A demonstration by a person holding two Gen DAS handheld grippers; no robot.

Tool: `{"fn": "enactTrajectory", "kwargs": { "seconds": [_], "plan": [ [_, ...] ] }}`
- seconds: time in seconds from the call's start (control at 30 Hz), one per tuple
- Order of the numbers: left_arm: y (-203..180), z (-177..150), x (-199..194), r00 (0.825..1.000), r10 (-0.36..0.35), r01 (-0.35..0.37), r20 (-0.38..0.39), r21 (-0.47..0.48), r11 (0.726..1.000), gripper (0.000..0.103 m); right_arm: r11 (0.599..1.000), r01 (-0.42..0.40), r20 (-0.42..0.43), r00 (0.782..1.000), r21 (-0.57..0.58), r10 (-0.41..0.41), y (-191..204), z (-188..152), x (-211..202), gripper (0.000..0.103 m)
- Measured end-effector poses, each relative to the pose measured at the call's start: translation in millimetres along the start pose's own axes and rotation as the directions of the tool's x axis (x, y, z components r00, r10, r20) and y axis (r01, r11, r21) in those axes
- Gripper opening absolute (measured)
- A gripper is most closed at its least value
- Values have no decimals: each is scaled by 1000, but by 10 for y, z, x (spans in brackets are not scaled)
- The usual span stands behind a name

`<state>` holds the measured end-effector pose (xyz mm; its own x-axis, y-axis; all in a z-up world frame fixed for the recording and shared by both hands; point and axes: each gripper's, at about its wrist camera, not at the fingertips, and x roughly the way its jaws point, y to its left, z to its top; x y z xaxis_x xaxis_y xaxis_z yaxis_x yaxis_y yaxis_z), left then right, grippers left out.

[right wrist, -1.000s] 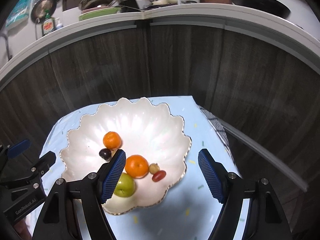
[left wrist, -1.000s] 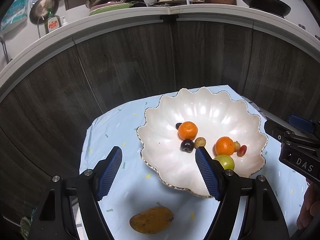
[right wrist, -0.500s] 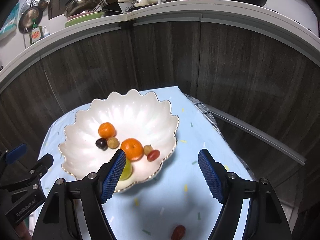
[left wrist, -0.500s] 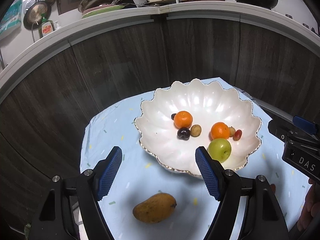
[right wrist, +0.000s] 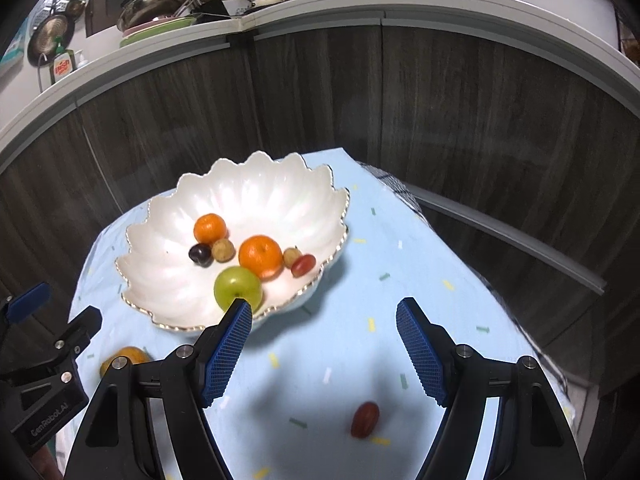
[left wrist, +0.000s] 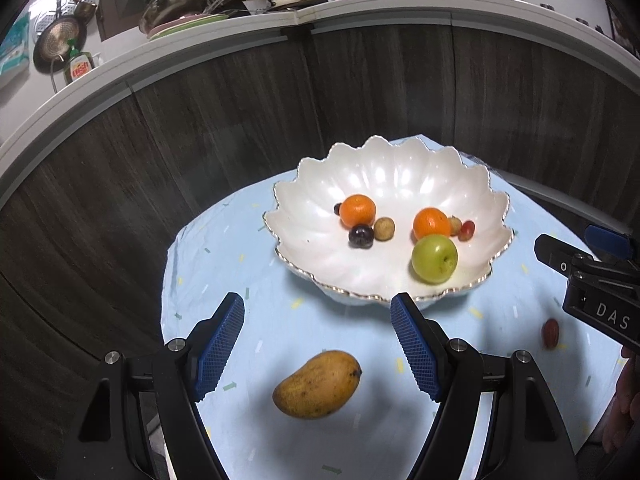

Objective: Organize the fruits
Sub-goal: 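Withdraw both open tools from the bowl back over the cloth, then grasp the yellow mango with the left tool while the right tool grasps the second red date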

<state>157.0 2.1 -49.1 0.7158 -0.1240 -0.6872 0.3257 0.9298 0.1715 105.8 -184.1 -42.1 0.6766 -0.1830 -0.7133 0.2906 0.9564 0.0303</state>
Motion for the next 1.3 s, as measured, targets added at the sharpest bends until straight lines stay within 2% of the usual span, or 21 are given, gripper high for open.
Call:
{"fn": "enactTrajectory", "kwargs": {
  "seconds": [0.27,0.53,0.83,1.3],
  "plan": [
    [-43,-158,50,999,-38,39,-19,40,998,75,997,51,-96,994,56,-46,-98,-198,136,75],
    [-55,-295,153,998,-60,63,-36,71,996,75,995,86,-133,988,47,-79,-104,-352,161,75],
    [-93,-465,305,996,-61,69,-57,145,987,75,991,116,-208,973,71,-99,-136,-534,312,75],
    [-143,-622,562,996,-37,54,-81,219,974,75,988,142,-243,962,63,-123,-132,-654,416,74]
  ]
}}
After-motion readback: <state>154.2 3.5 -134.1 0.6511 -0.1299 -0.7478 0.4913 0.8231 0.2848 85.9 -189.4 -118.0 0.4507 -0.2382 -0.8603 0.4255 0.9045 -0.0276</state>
